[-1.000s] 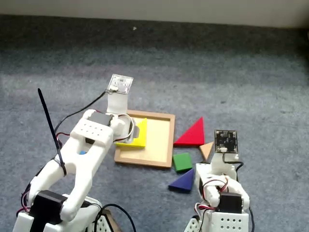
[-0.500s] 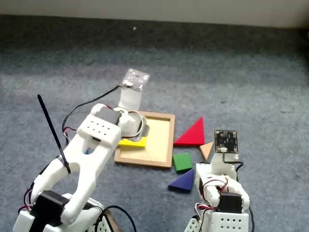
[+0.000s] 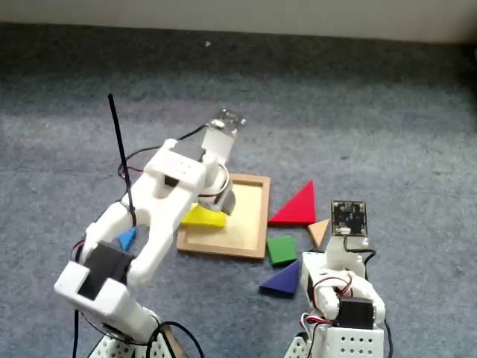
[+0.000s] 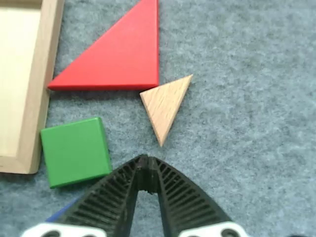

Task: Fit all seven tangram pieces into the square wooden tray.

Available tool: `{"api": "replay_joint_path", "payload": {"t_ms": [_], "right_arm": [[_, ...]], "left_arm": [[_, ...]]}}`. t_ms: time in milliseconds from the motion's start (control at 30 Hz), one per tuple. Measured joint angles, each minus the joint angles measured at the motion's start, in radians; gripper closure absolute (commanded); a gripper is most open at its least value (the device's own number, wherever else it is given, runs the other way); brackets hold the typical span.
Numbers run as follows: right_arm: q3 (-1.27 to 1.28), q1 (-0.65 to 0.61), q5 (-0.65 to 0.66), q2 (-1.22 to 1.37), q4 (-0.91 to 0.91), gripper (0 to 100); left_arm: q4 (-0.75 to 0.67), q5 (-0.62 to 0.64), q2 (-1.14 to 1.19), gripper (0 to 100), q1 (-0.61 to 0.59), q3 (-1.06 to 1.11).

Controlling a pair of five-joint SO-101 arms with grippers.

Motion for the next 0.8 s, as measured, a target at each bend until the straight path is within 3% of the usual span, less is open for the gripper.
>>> {"api": "replay_joint_path", "payload": {"t_ms": [133, 300, 567, 800], "right_arm": [[0.0, 0.0, 0.0, 0.0, 0.0, 98.9], [0.0, 0.0, 0.0, 0.0, 0.0, 98.9], [0.0, 0.0, 0.0, 0.0, 0.0, 98.9], [0.0, 0.0, 0.0, 0.0, 0.0, 98.9]], "left_arm": [[0.028, 0.009, 0.115, 80, 0.002, -0.098], [0.034, 0.107, 0.153, 90, -0.028, -0.13], [0.06, 0.301, 0.153, 74, -0.034, -0.13], [0.109, 0.385, 0.084, 74, -0.032, -0.13]]}}
